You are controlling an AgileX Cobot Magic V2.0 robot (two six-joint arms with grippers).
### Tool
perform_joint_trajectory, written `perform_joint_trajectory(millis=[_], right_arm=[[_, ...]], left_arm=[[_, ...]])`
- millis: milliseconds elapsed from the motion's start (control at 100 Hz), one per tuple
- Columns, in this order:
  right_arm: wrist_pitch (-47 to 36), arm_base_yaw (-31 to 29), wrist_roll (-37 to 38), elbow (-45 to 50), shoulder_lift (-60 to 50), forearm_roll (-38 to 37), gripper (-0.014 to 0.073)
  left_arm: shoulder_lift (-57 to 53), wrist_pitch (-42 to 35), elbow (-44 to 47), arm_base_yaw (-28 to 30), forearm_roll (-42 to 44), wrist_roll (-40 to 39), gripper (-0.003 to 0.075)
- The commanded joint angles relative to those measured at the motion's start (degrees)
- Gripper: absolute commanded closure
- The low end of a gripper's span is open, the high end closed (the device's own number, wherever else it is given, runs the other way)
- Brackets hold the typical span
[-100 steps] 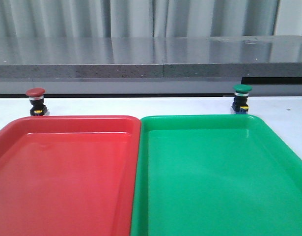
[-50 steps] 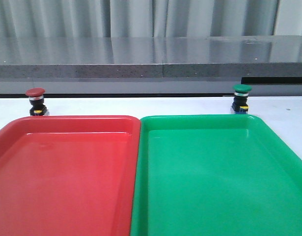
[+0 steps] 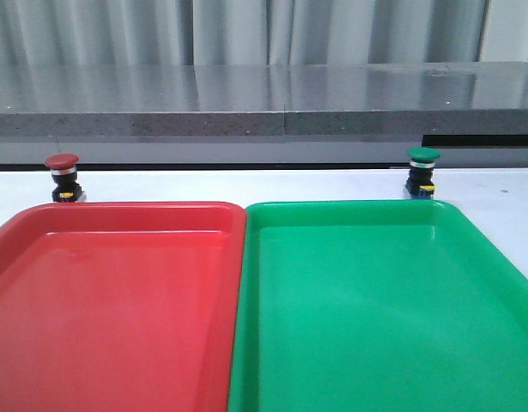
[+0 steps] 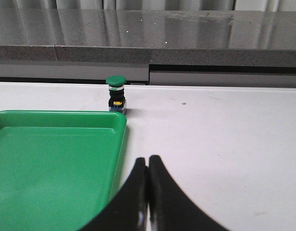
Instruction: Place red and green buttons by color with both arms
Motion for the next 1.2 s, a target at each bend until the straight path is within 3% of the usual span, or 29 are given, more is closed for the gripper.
perform_joint_trajectory(millis=[0,260,350,420,590,660,880,1190], right_arm=[[-4.75,-0.37,0.04,-0.91,-0.83,-0.2,0.0654],[-4.75,-0.37,0.04,-0.91,-0.83,-0.2,0.0654],[-4.75,-0.37,0.04,-0.91,-0.83,-0.2,0.0654],[-4.75,-0.37,0.04,-0.91,-0.83,-0.2,0.0654],[-4.75,-0.37,0.04,-0.91,-0.83,-0.2,0.0654],[-4.75,-0.37,0.04,-0.91,-0.83,-0.2,0.0654],[-4.75,-0.37,0.04,-0.91,-0.83,-0.2,0.0654],[-4.75,-0.37,0.04,-0.91,-0.83,-0.2,0.0654]], left_arm=[[5.11,-2.9,-5.43,0.07,-0.57,0.17,0.0739],[18.31,-3.41,-13.26,0.07,-0.57,0.17,0.0737],[21.58,-3.31,-14.89,0.07,-0.57,0.17,0.0692],[23.51,-3.31,-15.81,0.07,-0.57,0.17,0.0586],[26.73,-4.17,-16.91,0.07,-0.94,0.17,0.0127],[27.64,-5.45,-16.91,0.07,-1.51,0.17,0.002],[32.6,-6.63,-19.07,-2.57,-2.07,0.17,0.0058],[43.95,-5.48,-29.55,-6.28,-2.07,0.17,0.0069]])
